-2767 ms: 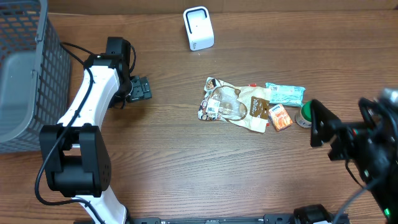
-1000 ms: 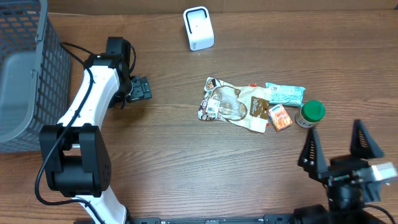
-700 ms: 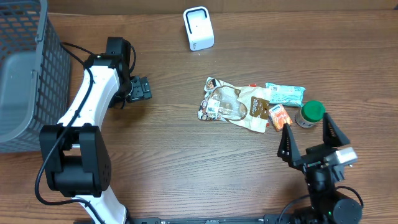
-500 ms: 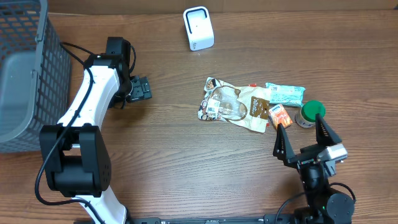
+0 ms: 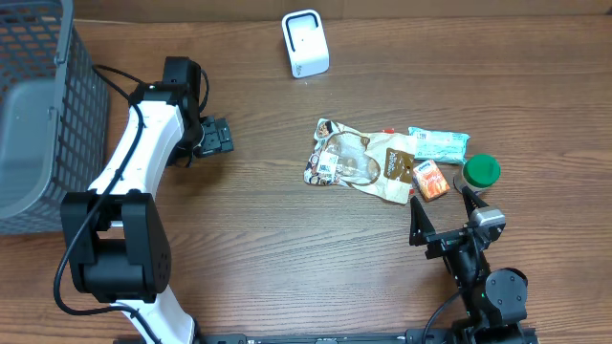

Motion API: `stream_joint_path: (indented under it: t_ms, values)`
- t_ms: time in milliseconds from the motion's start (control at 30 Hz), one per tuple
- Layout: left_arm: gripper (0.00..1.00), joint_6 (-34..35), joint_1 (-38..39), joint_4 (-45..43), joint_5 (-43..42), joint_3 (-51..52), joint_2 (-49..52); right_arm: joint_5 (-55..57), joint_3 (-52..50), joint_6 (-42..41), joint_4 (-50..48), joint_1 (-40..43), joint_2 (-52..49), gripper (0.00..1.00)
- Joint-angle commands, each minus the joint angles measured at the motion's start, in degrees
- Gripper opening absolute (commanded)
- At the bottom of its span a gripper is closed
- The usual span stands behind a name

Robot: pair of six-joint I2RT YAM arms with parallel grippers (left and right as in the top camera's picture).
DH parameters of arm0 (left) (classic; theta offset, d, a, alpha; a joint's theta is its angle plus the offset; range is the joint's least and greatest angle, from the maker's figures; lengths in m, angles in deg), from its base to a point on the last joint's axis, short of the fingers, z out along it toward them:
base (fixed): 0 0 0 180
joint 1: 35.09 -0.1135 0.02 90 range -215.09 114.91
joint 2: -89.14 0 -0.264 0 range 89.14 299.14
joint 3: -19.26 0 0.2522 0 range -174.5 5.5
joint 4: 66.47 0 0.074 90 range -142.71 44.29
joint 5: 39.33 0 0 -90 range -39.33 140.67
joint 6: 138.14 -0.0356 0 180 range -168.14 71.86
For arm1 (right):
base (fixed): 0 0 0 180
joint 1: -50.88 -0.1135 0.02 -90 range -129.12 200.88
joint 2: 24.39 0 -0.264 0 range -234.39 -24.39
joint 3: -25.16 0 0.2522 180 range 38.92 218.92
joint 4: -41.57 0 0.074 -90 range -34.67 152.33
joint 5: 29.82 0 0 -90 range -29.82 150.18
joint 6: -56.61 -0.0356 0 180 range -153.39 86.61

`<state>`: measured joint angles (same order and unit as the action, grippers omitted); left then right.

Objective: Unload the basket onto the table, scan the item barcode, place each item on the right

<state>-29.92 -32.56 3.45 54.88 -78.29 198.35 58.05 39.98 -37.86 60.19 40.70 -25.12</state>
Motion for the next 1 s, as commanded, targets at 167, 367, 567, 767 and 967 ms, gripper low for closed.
stream_joint_path:
  t_ms: [167, 367, 567, 767, 967]
  values:
    - [1.0, -0.2, -0.1, 0.2, 0.7, -0.3, -1.1, -0.1, -0.6, 0.0, -0.2, 0.2, 0.6, 1.0]
    - [1.0, -0.2, -0.1, 0.2, 0.7, -0.3, -1.1, -0.1, -0.6, 0.0, -0.2, 0.2, 0.6, 1.0]
    - [1.0, -0.2, -0.1, 0.2, 0.7, -0.3, -1.1, -0.1, -0.6, 0.0, -0.2, 0.2, 0.6, 1.0]
    - [1.0, -0.2, 0.0, 0.1, 0.5, -0.3, -1.0, -0.1, -0.6, 0.0, -0.2, 0.2, 0.6, 1.0]
    - [1.0, -0.2, 3.7, 0.1, 0.5, -0.3, -7.1, -0.1, -0.6, 0.0, -0.2, 0.2, 0.6, 1.0]
